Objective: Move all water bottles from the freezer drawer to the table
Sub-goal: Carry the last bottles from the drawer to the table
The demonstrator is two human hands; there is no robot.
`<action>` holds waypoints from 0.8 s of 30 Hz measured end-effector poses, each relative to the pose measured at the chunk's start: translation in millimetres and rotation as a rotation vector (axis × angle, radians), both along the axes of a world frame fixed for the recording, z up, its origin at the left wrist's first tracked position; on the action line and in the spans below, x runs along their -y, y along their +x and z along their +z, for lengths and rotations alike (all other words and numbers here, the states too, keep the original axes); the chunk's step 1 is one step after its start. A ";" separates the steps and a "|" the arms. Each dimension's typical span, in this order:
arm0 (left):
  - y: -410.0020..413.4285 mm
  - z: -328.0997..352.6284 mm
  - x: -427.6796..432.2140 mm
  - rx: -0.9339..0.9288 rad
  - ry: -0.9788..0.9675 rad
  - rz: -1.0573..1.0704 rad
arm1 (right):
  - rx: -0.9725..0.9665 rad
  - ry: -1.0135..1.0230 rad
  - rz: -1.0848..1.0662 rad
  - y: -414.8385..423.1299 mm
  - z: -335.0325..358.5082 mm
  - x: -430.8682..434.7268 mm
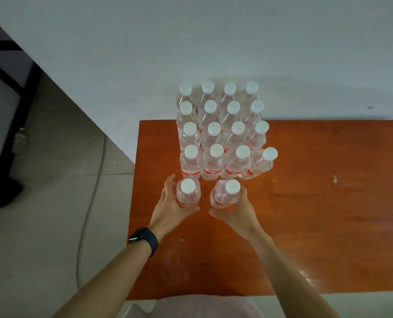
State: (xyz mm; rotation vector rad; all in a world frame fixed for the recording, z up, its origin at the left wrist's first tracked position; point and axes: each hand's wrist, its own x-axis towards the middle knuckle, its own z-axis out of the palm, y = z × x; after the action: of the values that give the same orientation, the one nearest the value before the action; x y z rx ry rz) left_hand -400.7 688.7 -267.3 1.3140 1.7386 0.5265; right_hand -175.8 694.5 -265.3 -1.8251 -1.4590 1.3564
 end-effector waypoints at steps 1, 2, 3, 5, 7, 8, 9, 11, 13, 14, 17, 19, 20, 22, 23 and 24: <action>1.9 -3.5 -2.6 0.030 -0.042 -0.005 | 0.014 -0.018 0.010 0.1 -5.2 0.8; 4.0 -6.9 -5.2 0.055 -0.074 -0.006 | 0.030 -0.030 0.013 0.4 -10.7 0.5; 6.0 -10.0 -7.3 0.071 -0.091 -0.004 | 0.049 -0.034 0.014 1.3 -16.1 -0.6; 9.4 -15.1 -9.6 0.089 -0.091 0.002 | 0.088 -0.034 0.027 3.2 -26.4 -4.3; 12.4 -19.9 -9.2 0.123 -0.086 0.018 | 0.092 -0.063 0.030 2.7 -34.2 -6.7; 13.9 -21.9 -8.8 0.140 -0.084 0.032 | 0.080 -0.077 0.020 2.1 -37.2 -7.4; 15.0 -23.3 -9.0 0.150 -0.080 0.043 | 0.070 -0.084 0.011 1.3 -39.5 -7.9; 17.3 -24.6 -11.7 0.149 -0.066 0.045 | 0.048 -0.084 0.006 -0.6 -41.9 -10.5; 18.7 -26.4 -15.8 0.144 -0.068 0.044 | 0.027 -0.080 0.019 -3.0 -42.9 -15.5; 18.8 -27.0 -17.5 0.146 -0.069 0.044 | 0.024 -0.081 0.030 -5.0 -43.1 -18.3; 18.0 -27.0 -21.0 0.145 -0.057 0.041 | 0.025 -0.080 0.069 -13.3 -42.8 -26.7; 17.8 -28.1 -22.7 0.141 -0.050 0.043 | 0.013 -0.060 0.091 -17.7 -44.1 -32.5; 18.1 -28.7 -23.1 0.133 -0.049 0.048 | 0.007 -0.045 0.094 -19.2 -44.1 -34.9; 18.8 -30.4 -23.3 0.113 -0.054 0.069 | -0.008 -0.012 0.092 -20.7 -43.5 -37.6; 19.3 -30.3 -23.3 0.101 -0.053 0.076 | -0.014 0.000 0.090 -21.0 -43.1 -37.3; 20.0 -30.5 -23.6 0.089 -0.051 0.077 | -0.020 0.006 0.086 -20.6 -43.3 -36.8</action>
State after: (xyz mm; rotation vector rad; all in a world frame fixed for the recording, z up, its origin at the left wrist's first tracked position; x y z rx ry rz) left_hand -380.7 712.2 -297.8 1.1745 1.7234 0.5722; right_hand -196.4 731.3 -308.6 -1.7579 -1.5457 1.4055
